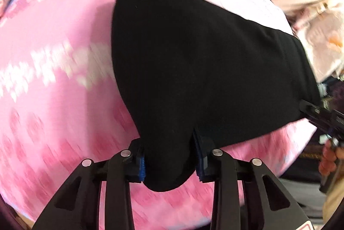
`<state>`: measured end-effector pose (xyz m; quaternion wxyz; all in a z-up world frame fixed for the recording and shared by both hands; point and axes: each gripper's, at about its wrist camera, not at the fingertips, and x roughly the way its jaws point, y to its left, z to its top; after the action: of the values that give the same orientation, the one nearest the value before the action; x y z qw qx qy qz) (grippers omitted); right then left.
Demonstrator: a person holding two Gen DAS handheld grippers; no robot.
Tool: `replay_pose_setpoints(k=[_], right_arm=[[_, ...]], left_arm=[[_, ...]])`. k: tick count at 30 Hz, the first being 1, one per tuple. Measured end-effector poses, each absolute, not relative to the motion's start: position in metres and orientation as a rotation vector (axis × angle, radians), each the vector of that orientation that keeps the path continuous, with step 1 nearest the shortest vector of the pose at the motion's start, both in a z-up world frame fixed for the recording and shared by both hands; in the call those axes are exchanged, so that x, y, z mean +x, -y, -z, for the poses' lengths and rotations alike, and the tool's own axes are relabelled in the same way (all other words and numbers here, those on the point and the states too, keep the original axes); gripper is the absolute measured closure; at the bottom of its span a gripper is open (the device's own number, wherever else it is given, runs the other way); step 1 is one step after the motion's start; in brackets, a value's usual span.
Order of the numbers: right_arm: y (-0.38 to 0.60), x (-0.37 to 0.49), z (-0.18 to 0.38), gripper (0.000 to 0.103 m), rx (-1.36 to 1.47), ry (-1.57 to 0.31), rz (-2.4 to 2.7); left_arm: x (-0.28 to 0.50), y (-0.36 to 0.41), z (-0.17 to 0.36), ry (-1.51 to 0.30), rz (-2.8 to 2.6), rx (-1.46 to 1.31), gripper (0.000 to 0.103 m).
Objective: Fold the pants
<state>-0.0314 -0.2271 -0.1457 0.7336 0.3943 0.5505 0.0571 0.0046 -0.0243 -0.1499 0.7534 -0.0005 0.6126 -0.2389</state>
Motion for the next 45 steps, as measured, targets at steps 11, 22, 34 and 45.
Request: replay_pose_setpoints(k=[11,22,34,45], right_arm=[[0.212,0.011,0.049,0.07,0.41,-0.994,-0.078],[0.176,0.102,0.093,0.1,0.38,-1.066,-0.153],[0.068,0.18,0.083,0.1,0.222,-1.141,-0.53],[0.035,0.231,0.113,0.1,0.194,-1.202,-0.515]], left_arm=[[0.018,0.014,0.066,-1.037,0.363,0.081,0.042],[0.086,0.059,0.13,-1.102,0.268,0.177,0.011],[0.058,-0.001,0.119,-1.127,0.099,0.086,0.015],[0.046,-0.003,0.161,-1.231,0.096,0.051,0.011]])
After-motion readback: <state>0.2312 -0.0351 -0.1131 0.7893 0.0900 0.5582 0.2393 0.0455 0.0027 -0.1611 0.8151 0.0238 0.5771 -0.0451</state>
